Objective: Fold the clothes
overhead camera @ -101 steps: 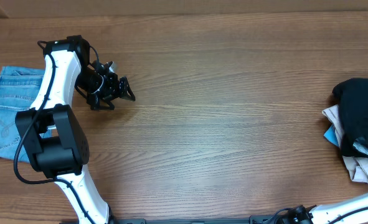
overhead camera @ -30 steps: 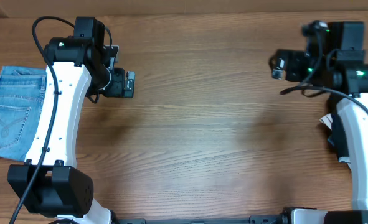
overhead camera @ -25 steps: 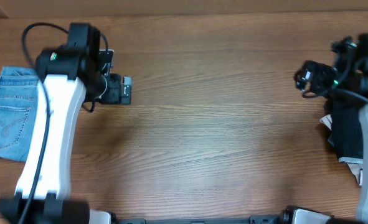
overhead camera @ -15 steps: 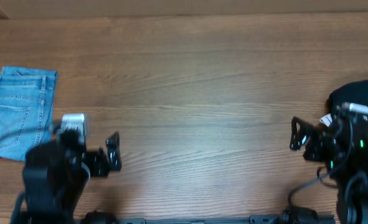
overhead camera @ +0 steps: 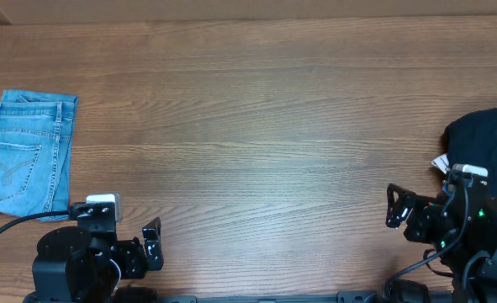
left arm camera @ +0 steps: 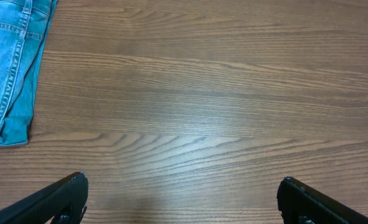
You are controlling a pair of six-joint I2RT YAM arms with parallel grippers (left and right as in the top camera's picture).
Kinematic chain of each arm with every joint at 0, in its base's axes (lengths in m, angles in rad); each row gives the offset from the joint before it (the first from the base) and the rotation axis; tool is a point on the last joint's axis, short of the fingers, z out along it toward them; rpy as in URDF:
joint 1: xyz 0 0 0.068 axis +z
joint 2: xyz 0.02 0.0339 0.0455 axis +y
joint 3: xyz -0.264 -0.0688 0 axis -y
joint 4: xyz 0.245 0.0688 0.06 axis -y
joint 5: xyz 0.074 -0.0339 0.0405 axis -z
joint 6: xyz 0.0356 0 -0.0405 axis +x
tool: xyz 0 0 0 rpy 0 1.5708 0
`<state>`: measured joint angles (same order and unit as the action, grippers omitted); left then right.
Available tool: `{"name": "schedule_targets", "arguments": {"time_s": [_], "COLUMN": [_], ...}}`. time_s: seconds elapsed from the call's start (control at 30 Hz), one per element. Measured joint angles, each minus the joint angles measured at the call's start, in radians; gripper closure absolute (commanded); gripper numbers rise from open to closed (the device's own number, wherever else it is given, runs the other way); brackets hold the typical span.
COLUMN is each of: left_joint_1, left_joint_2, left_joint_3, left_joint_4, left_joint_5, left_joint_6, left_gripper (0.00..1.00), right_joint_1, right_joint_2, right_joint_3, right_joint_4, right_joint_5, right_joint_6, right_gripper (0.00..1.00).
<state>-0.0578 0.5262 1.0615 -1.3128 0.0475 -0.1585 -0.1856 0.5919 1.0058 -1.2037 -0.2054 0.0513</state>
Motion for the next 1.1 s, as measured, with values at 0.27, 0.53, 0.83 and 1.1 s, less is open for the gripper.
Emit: {"name": "schedule_targets", "arguments": {"time_s": [0.27,0.53,0.83,1.1], "left_joint_1": [0.0,0.0,0.0,0.0], "left_joint_2": [0.0,0.0,0.0,0.0], "left_joint_3": [-0.003,-0.006,-0.006,-0.006], "left_joint_4": [-0.002,-0.001,-0.001,0.0], "left_joint_5": [0.0,0.0,0.0,0.0], "left_joint_6": [0.0,0.0,0.0,0.0], "left_gripper": [0.0,0.0,0.0,0.0], "right_joint_1": [0.187,0.232,0.234,0.234], "right_joint_2": [-0.279,-0.571,-0.576,-0.578], "right_joint_3": [-0.317,-0.771,-0.988,-0.988], "right_joint_4": [0.468,0.982,1.127,1.136], "right_joint_5": [0.0,-0.017,-0.018,-0.019], "right_joint_6": [-0.024,-0.022,-0.022,-0.022], "right_gripper": [0.0,0.0,0.0,0.0]}}
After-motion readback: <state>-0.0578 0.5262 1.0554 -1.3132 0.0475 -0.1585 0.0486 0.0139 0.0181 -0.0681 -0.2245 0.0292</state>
